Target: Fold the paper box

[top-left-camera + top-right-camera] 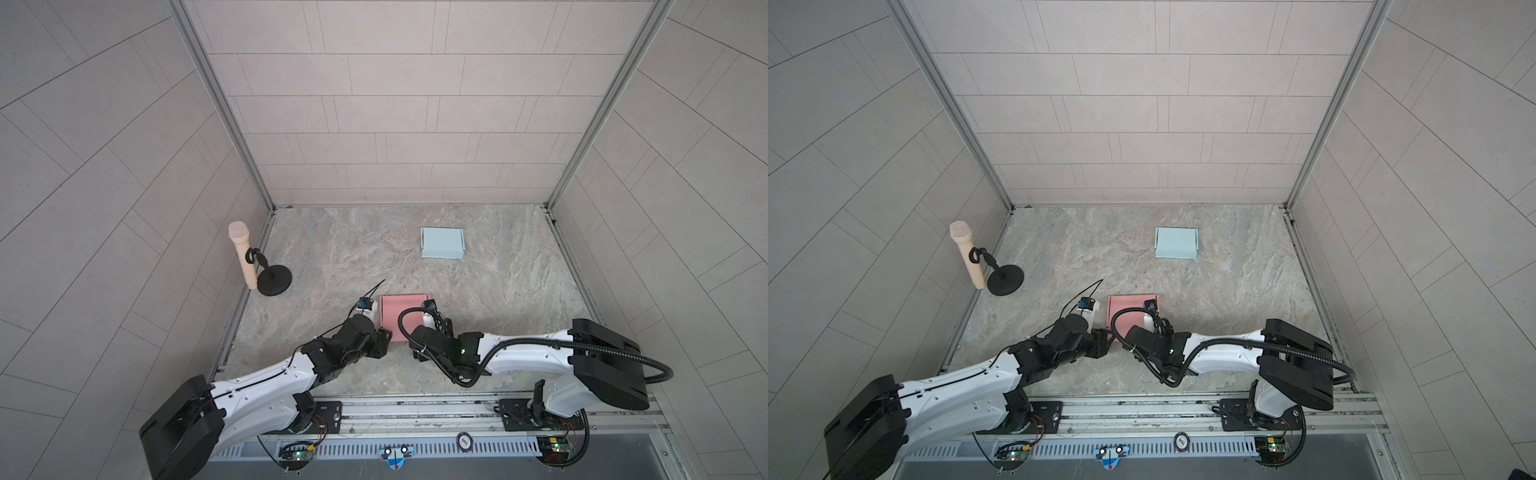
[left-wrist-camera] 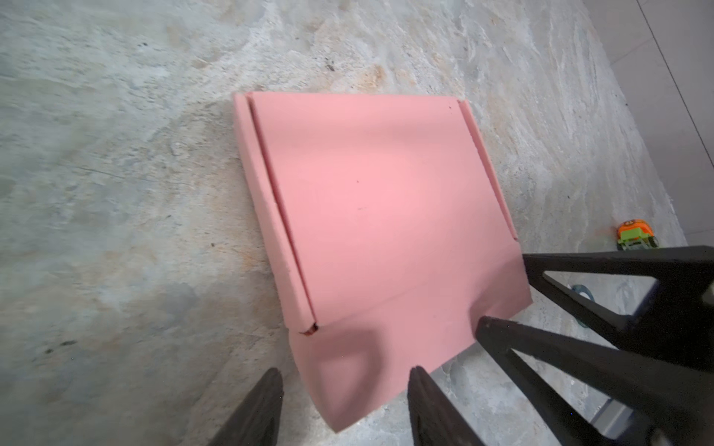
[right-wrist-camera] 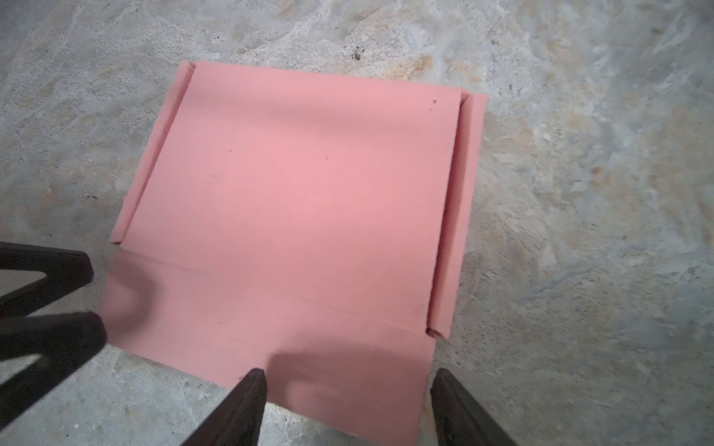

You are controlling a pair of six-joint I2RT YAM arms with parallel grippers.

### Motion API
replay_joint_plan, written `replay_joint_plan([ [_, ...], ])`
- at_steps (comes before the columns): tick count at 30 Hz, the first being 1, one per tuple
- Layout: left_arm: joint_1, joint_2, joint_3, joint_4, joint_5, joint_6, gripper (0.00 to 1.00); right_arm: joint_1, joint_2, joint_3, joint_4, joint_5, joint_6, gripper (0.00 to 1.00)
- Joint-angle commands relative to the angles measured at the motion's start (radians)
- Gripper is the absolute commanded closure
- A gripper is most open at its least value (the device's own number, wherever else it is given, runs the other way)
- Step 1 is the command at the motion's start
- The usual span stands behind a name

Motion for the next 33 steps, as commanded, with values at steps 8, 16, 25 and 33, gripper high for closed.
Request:
replay_joint_plan([
  [8, 0.047, 0.041, 0.05, -0.032, 0.091, 0.032, 0.45, -0.007, -0.015, -0.01, -0.006, 0.012, -0.002, 0.3],
  [16, -0.016, 0.029, 0.002, 0.054, 0.089, -0.04, 0.34, -0.007, -0.007, -0.006, 0.033, -0.023, -0.001, 0.3],
  [25, -0.053, 0.046, 0.0, 0.096, 0.072, -0.07, 0.35, 0.004, 0.029, 0.025, 0.048, -0.047, 0.003, 0.3],
  [33, -0.053, 0.005, -0.02, 0.099, 0.07, -0.077, 0.37, 0.011, 0.04, 0.046, 0.031, -0.048, 0.003, 0.3],
])
